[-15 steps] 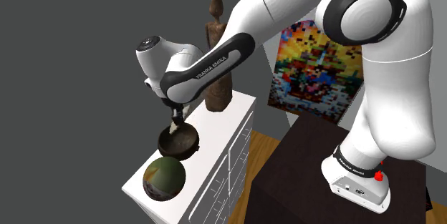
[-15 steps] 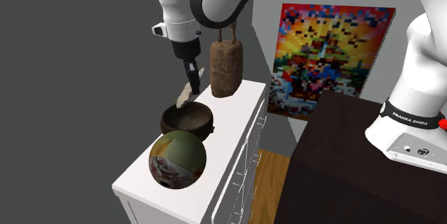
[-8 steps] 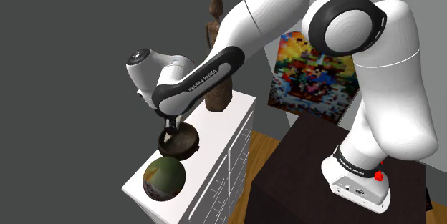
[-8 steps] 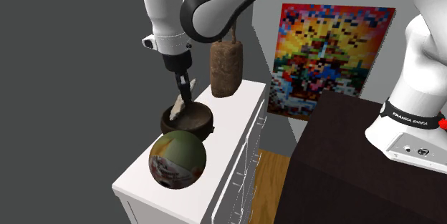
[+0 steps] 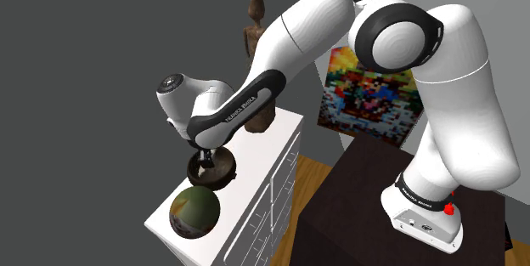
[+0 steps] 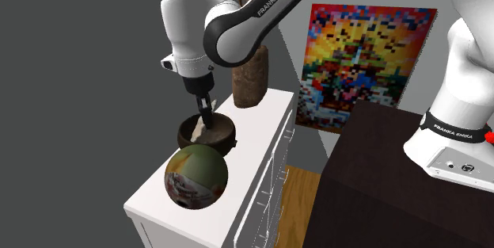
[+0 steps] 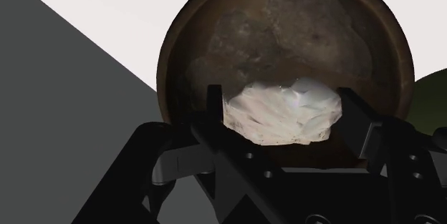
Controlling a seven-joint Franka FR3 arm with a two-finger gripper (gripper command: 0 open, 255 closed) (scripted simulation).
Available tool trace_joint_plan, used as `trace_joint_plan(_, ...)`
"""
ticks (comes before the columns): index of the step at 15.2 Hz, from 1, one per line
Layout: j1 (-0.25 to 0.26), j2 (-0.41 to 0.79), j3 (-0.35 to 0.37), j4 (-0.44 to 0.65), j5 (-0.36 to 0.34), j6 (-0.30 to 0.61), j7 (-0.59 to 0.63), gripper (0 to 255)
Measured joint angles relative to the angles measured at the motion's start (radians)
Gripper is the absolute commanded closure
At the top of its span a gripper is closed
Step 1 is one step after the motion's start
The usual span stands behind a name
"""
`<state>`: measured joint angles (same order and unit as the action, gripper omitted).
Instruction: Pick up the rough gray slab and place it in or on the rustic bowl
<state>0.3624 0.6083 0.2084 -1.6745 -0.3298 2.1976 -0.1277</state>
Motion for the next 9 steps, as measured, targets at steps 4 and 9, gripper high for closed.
trace_joint_plan(4,0.001,0.007,-0.001,0.005,-0.001,0.002,0.001,255)
trace_joint_plan(9,0.001,0.008,-0.001,0.005,-0.002,0.003,0.001,0)
